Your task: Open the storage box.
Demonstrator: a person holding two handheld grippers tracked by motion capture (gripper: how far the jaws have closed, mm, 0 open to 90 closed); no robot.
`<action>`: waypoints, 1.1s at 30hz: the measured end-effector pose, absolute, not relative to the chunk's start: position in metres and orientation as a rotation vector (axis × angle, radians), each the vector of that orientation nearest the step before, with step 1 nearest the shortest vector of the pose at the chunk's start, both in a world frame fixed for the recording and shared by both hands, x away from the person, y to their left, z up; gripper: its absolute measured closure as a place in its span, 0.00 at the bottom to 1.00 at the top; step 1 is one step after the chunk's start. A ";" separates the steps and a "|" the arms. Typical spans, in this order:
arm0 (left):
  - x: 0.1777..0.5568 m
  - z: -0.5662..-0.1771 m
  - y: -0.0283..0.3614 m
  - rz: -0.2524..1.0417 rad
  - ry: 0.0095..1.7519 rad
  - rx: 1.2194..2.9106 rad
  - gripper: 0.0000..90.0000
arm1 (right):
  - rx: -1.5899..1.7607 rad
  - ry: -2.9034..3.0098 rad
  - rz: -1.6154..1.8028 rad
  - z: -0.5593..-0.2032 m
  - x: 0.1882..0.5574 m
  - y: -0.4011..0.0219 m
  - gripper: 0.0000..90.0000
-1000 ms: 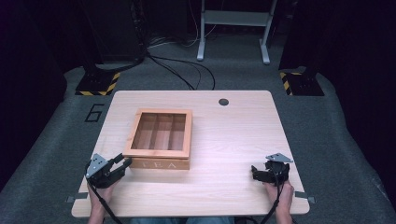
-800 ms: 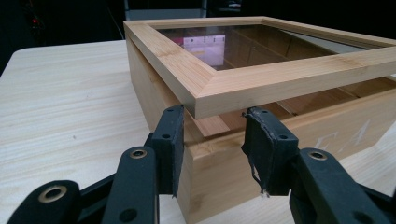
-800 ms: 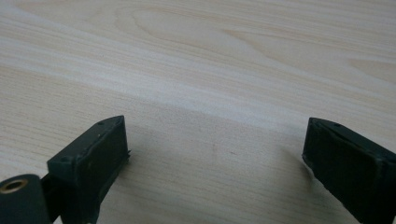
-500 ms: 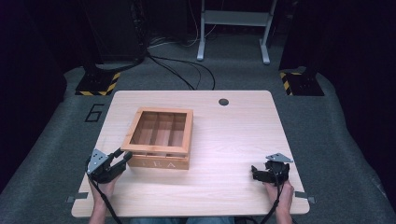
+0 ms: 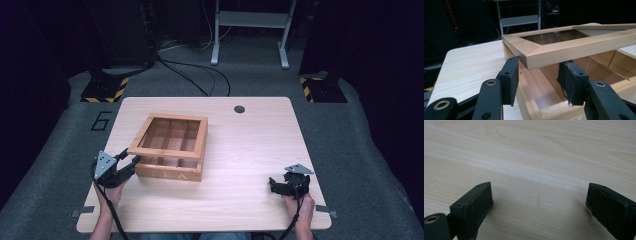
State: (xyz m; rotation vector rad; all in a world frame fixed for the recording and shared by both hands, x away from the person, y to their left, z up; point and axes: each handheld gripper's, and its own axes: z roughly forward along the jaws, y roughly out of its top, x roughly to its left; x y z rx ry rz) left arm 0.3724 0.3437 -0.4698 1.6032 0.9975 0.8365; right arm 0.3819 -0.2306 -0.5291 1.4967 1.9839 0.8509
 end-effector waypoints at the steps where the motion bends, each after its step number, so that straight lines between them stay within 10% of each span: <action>1: 0.372 -0.470 0.344 0.836 0.997 1.603 0.57 | 1.497 1.984 0.851 -0.529 0.382 -0.231 0.07; 33: 0.432 -0.402 0.334 0.931 1.004 1.529 0.58 | 1.505 1.980 0.857 -0.529 0.382 -0.231 0.08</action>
